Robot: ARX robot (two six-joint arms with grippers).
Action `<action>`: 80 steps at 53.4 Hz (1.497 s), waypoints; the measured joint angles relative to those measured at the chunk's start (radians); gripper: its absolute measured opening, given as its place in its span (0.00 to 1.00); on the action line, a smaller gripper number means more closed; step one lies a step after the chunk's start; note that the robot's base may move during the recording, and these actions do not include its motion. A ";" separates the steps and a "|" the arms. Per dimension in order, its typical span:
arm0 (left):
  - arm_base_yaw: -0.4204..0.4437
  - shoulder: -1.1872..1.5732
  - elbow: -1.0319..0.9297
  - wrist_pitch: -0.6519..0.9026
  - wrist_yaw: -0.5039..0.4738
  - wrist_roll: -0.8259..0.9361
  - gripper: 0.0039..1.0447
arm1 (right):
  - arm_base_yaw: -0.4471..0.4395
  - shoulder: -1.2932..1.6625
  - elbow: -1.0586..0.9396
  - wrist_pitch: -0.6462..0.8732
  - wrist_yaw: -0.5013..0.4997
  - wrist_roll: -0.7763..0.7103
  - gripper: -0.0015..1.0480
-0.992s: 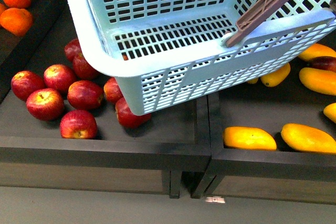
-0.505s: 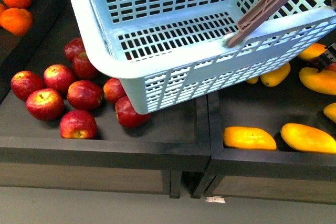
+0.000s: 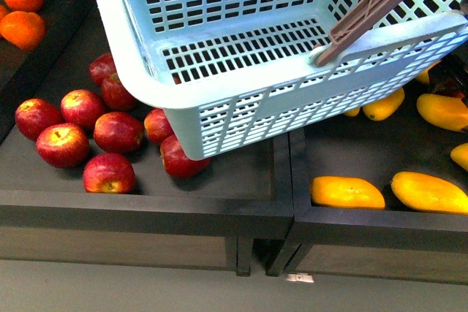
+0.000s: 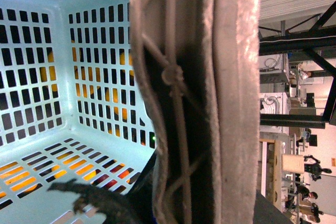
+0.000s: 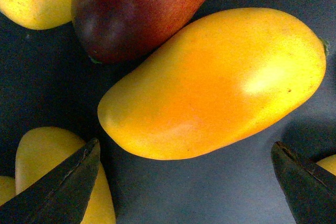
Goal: Pick mango and avocado into basket
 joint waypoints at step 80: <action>0.000 0.000 0.000 0.000 -0.002 0.000 0.14 | -0.043 0.116 0.160 -0.096 0.082 0.223 0.92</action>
